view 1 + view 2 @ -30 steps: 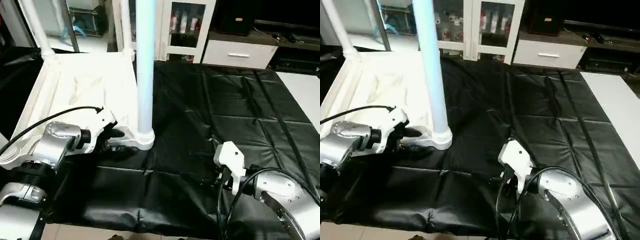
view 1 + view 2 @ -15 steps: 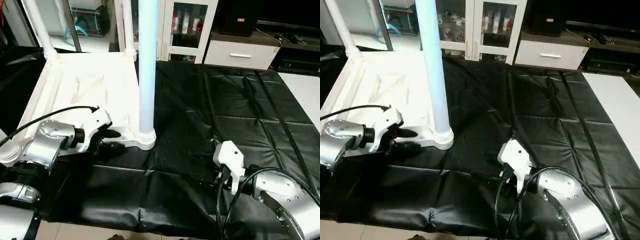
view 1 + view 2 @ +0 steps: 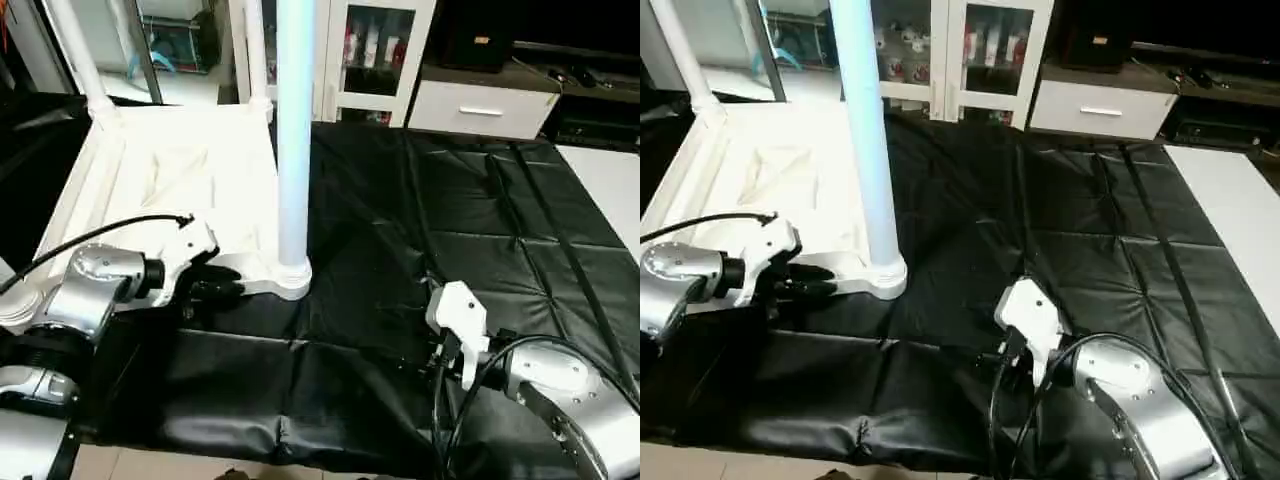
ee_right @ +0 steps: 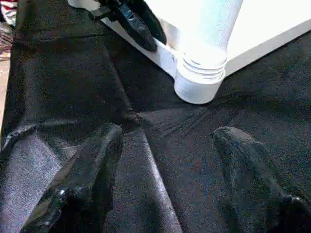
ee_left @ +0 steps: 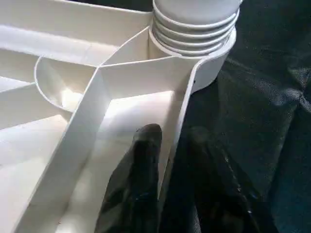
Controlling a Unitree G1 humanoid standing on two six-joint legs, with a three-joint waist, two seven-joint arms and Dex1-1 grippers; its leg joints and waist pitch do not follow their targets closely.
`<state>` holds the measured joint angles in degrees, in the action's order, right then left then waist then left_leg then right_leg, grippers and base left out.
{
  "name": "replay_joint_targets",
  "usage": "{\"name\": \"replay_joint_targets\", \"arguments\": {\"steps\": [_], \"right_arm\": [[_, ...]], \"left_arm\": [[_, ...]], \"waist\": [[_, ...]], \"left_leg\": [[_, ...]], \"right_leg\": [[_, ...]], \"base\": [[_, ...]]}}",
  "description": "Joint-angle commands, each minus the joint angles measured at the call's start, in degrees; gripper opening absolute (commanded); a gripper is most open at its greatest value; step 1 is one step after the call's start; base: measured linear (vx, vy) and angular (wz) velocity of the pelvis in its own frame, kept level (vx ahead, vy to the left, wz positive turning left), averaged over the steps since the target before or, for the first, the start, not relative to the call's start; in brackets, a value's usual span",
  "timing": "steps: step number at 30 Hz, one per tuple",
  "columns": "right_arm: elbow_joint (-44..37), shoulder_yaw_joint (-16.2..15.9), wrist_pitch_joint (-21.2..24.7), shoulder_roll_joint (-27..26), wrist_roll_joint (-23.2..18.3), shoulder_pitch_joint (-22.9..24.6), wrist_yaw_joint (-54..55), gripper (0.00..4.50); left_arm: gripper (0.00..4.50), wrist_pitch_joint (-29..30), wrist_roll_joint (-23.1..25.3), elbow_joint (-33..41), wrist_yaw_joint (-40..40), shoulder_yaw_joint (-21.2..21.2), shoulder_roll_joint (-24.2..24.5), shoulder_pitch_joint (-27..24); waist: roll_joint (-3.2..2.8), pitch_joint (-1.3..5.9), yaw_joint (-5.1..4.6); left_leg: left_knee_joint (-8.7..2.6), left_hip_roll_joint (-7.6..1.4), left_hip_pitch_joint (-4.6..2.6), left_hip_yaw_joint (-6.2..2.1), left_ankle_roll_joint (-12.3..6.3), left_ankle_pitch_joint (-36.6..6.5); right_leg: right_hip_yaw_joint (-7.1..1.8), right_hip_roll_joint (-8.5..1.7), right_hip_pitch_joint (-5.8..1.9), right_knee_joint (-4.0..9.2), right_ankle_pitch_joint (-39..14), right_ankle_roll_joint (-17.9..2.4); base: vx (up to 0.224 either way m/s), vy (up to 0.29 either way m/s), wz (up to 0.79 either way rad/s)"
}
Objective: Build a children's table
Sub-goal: Rotate table base
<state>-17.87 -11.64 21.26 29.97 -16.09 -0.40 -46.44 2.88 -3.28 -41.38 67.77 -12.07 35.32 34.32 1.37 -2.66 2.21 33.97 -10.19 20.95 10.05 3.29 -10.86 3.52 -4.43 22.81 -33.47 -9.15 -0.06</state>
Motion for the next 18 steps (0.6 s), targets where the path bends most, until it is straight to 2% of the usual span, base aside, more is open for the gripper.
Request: {"name": "replay_joint_targets", "arguments": {"steps": [1,7,13,17,18], "right_arm": [[-0.45,0.22,0.60,0.03,-0.35,-1.03,0.19,3.18],[-0.24,0.27,0.64,-0.15,-0.27,-1.28,0.33,3.18],[-0.21,0.38,0.62,-0.16,-0.05,-1.34,0.54,3.18],[-0.16,0.35,0.60,-0.21,0.05,-1.46,0.62,3.18],[-0.18,0.38,0.61,-0.20,0.03,-1.46,0.64,3.18]], "left_arm": [[0.74,-0.81,1.01,-0.73,0.39,-0.10,-0.01,0.37],[0.40,-1.80,1.74,-1.67,-0.15,-0.65,-0.61,0.75],[0.05,-1.77,3.88,-0.98,1.63,-3.02,-0.02,-0.04],[0.05,-3.10,5.10,-1.44,0.96,-3.37,0.04,-0.21],[0.30,-3.63,5.21,-1.70,0.41,-3.21,-0.16,-0.12]], "waist": [[-1.19,3.30,0.17],[-1.26,3.37,0.18],[-1.25,3.37,-0.19],[-1.32,3.28,-0.23],[-1.36,3.30,-0.22]], "left_leg": [[-4.80,-3.12,-1.08,-1.14,0.75,-17.77],[-4.78,-3.12,-1.13,-1.12,0.64,-17.33],[-4.75,-3.08,-0.96,-1.16,0.48,-17.00],[-4.72,-3.05,-1.07,-1.10,0.41,-18.06],[-4.72,-3.06,-1.10,-1.14,0.49,-18.25]], "right_leg": [[-2.77,-3.87,-2.40,3.14,-12.39,-12.92],[-2.76,-3.85,-2.45,2.98,-11.09,-13.34],[-2.77,-3.92,-2.66,2.95,-10.88,-13.50],[-2.80,-3.87,-2.50,3.19,-13.04,-13.22],[-2.78,-3.88,-2.50,3.20,-13.37,-13.14]], "base": [[0.000,0.000,0.00],[0.000,0.000,0.00],[0.000,0.000,0.00],[0.000,0.000,0.00],[0.000,0.000,0.00]]}}
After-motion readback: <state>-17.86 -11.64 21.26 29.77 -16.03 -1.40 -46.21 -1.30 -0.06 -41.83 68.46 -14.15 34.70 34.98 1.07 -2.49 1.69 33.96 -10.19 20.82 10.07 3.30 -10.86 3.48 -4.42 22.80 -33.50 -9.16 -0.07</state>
